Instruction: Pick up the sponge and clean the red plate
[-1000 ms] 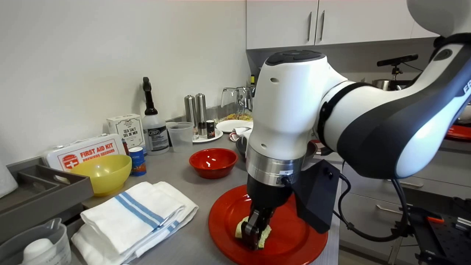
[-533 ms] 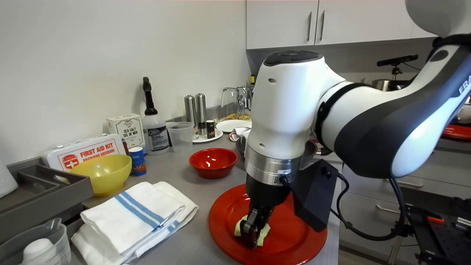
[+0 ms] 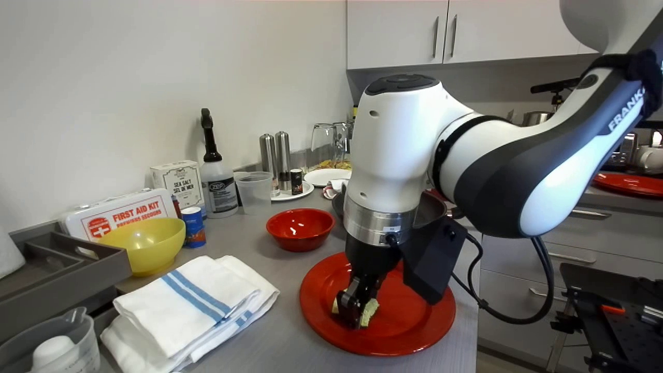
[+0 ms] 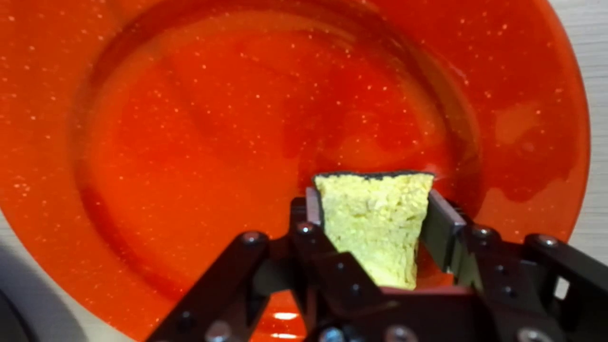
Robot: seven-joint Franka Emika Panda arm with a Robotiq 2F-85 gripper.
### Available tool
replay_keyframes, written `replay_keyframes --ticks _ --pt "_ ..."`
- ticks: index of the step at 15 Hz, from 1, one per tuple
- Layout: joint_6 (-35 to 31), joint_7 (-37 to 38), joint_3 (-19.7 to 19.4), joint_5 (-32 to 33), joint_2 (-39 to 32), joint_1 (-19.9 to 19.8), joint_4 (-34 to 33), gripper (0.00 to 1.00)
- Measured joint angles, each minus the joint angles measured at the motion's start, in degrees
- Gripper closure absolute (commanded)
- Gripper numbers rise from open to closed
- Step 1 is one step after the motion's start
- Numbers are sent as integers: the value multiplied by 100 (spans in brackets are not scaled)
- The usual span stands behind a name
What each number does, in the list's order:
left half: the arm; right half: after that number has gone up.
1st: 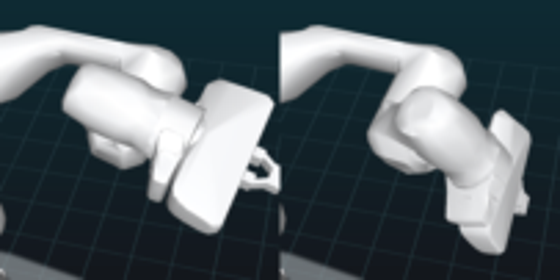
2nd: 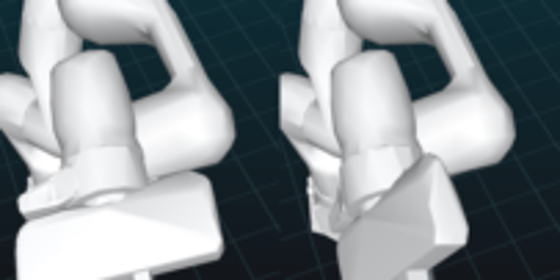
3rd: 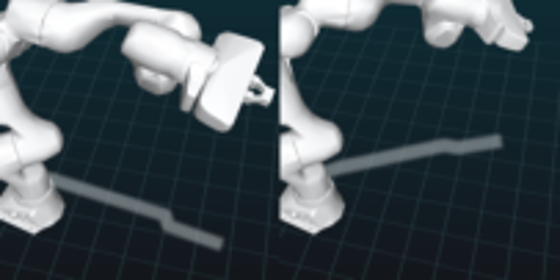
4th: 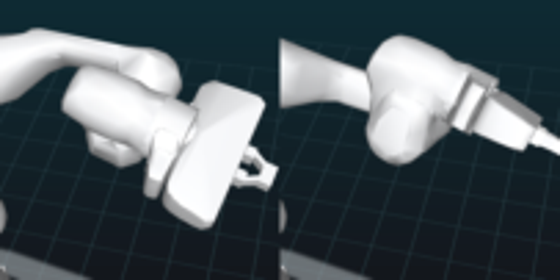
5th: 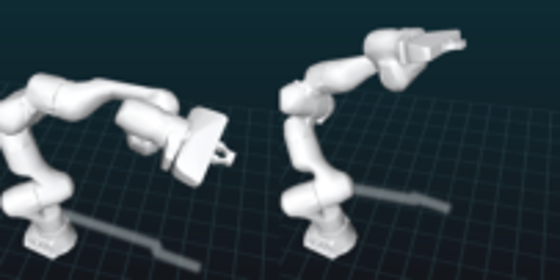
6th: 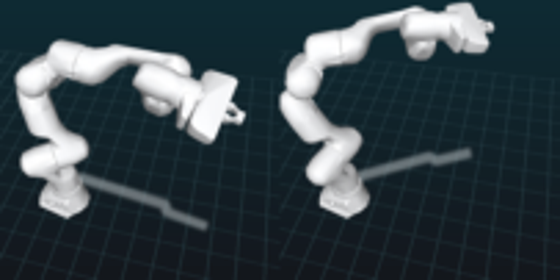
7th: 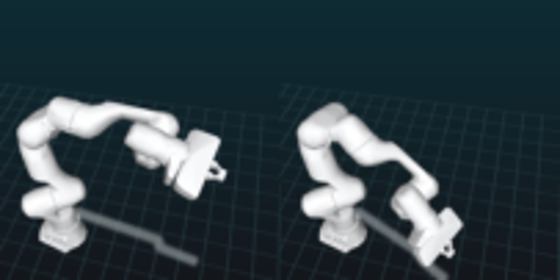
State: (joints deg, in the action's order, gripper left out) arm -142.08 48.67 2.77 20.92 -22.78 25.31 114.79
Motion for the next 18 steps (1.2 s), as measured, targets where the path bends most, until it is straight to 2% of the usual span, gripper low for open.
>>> replay_keyframes --ticks 8,18 --pt "4 0 -2 -7 1 -16 0 73" --pt "4 0 320 -71 4 73 4 73"
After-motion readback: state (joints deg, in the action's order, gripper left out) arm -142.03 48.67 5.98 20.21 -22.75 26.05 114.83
